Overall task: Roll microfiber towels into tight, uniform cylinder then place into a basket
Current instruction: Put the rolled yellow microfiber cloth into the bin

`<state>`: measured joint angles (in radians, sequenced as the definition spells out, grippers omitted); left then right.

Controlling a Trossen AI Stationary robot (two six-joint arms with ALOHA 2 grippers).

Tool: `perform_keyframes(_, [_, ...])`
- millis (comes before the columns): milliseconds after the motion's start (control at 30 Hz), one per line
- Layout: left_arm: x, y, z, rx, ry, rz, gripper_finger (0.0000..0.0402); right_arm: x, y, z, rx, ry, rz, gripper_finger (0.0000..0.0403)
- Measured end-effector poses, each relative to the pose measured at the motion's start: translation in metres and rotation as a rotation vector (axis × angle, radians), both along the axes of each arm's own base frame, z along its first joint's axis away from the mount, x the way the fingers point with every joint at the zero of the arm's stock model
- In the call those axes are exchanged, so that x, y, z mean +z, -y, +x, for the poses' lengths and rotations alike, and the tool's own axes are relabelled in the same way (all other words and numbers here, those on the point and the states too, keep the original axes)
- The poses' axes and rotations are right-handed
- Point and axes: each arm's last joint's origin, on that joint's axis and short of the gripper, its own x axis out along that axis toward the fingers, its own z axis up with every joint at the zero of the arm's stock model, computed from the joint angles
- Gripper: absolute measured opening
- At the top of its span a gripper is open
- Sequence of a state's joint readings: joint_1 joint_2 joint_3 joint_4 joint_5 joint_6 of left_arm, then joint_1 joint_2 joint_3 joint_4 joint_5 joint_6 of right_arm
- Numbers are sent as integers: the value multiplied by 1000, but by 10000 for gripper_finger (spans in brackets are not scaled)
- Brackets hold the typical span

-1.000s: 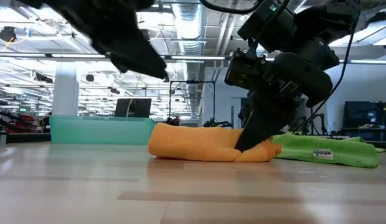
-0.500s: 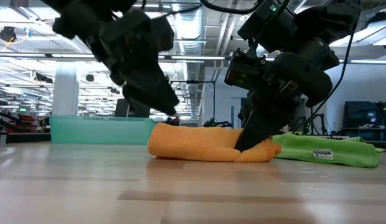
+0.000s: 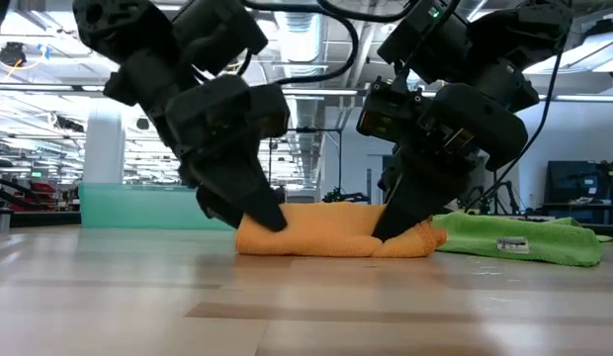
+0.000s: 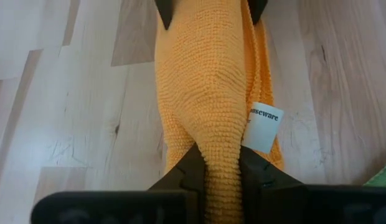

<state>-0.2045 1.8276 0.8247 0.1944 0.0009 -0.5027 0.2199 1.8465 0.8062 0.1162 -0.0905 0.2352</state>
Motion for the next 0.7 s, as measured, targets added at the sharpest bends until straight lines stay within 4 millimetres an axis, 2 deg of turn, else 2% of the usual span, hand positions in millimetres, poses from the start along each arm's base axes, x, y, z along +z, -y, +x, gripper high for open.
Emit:
perform_keyframes(167, [-6,-4,1,26,-37,-29,248,0,0,0,4,2,-3,66])
perform_keyframes(267, [-4,-4,1,6,-24,-20,223,0,0,1,5,10,-3,66])
perform_keyframes(367, [-4,-2,1,-55,-11,-36,176,0,0,1,6,12,-3,66])
perform_keyframes(600, [-4,-1,1,-112,-4,-18,39,0,0,2,6,28,0,66])
perform_keyframes(700, [-4,-2,1,-149,-1,-7,20,1,0,2,17,33,-7,66])
